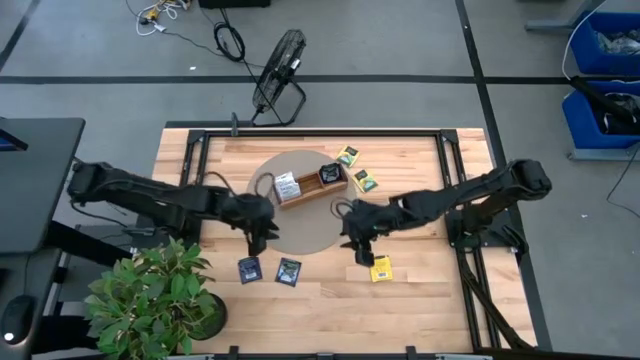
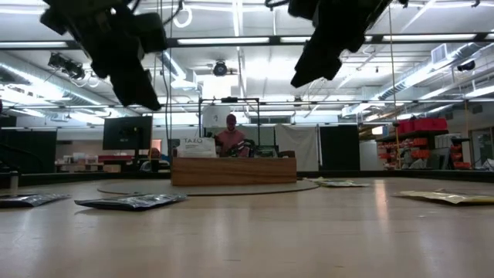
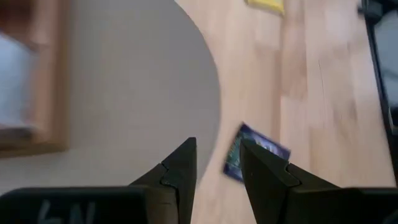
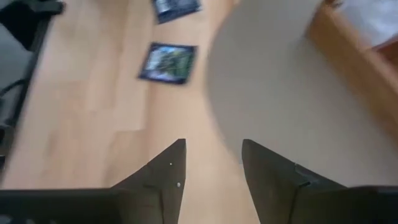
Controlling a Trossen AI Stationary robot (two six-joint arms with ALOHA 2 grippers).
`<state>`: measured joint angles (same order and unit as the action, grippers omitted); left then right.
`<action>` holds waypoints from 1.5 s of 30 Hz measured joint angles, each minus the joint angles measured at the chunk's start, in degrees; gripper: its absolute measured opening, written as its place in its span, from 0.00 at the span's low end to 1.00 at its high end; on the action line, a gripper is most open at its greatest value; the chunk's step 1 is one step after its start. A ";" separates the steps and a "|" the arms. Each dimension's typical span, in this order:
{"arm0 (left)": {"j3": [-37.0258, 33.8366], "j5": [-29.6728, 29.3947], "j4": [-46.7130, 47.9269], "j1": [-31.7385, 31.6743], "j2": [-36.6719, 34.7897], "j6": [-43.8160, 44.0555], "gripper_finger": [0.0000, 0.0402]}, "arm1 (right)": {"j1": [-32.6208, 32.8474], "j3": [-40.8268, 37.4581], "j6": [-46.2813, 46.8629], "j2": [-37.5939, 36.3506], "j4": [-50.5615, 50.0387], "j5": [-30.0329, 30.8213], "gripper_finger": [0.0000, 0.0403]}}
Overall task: Pick & Place Tea
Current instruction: Put the purple tea bag into the right section of the wooden organizer
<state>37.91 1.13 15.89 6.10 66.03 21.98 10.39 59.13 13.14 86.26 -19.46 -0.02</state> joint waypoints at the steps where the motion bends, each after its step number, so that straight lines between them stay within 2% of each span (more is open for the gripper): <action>1: 0.00 1.17 -0.90 0.44 1.76 -0.57 0.31 | 1.10 0.00 0.84 0.00 0.00 0.80 0.41; 9: 0.00 2.57 -7.23 3.63 14.04 -5.08 0.31 | 6.74 0.00 8.40 0.02 -3.06 7.24 0.41; 16: 0.02 5.13 -11.69 7.61 20.79 -6.61 0.33 | 9.64 0.00 13.04 0.07 -4.96 9.95 0.41; 20: 0.23 1.76 -11.86 9.62 23.66 -6.37 0.38 | 10.57 -0.01 14.99 0.07 -5.28 10.13 0.41; 26: 0.97 -3.98 -12.78 9.95 24.38 -6.09 0.43 | 11.06 0.00 16.44 0.07 -5.75 10.13 0.41; 36: 1.49 -2.84 -12.67 11.67 25.19 -11.04 0.45 | 11.00 0.00 15.67 0.07 -7.25 10.20 0.41; 45: 1.76 -2.94 -13.24 11.38 29.26 -7.72 0.44 | 11.00 0.00 16.22 0.07 -7.33 11.01 0.41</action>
<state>39.67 -1.81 2.66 17.47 95.29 14.26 21.39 59.13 29.36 86.32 -26.79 10.98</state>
